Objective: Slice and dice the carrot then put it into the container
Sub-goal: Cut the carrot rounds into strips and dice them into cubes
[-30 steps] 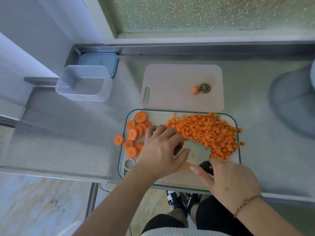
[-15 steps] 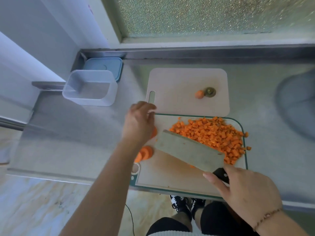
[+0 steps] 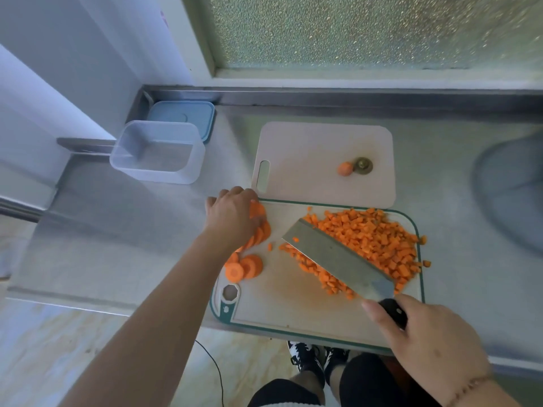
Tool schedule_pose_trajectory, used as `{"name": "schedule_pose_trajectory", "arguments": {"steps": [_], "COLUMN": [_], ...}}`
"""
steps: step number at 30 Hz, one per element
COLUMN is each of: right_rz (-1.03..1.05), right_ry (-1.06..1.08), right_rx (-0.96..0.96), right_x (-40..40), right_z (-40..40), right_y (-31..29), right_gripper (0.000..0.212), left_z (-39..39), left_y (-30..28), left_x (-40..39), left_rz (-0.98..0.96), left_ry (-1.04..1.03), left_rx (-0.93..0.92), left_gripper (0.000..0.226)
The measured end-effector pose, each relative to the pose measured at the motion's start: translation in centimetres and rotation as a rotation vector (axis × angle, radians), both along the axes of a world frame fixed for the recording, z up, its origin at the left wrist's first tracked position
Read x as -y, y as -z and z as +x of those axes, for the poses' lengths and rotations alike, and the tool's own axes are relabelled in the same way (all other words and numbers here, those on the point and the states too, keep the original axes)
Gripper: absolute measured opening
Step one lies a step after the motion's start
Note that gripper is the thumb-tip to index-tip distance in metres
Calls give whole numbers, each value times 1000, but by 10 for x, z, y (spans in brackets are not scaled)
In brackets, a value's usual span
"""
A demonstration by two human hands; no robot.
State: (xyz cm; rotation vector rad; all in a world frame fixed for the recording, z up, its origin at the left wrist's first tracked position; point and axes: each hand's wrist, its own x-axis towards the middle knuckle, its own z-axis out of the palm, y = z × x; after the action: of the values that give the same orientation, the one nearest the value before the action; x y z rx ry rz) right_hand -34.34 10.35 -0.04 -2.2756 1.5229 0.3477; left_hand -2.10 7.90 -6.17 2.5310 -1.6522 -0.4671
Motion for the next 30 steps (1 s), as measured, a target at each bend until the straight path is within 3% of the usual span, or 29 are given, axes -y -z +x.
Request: {"name": "schedule_pose_trajectory", "arguments": {"steps": [3, 8, 12, 15, 17, 20, 24, 28, 30], "right_rz": [17, 166, 312, 425, 489, 511, 488, 463, 460], "right_ry": [44, 163, 235, 247, 234, 209, 180, 163, 156], "right_rx": [60, 317, 382, 403, 394, 350, 299, 324, 317], "right_x": [-4, -9, -15, -21, -24, -27, -30, -37, -41], "right_z": [3, 0, -2, -4, -3, 0, -2, -10, -14], "right_y": [1, 6, 9, 12, 14, 15, 15, 21, 24], "right_gripper": [71, 76, 98, 85, 72, 69, 68, 58, 63], "left_z": [-5, -24, -73, -101, -110, -117, -120, -119, -119], "left_y": [0, -7, -9, 17, 33, 44, 52, 56, 55], "left_x": [8, -5, -60, -100, -115, -126, -132, -130, -130], "left_rz": [-51, -372, -455, -454, -505, -597, -625, -643, -650], "left_ry": [-65, -18, -137, -67, 24, 114, 268, 262, 250], "left_rx": [-146, -358, -554, -537, -443, -265, -274, -297, -307], "left_gripper": [31, 20, 20, 26, 17, 10, 8, 10, 11]}}
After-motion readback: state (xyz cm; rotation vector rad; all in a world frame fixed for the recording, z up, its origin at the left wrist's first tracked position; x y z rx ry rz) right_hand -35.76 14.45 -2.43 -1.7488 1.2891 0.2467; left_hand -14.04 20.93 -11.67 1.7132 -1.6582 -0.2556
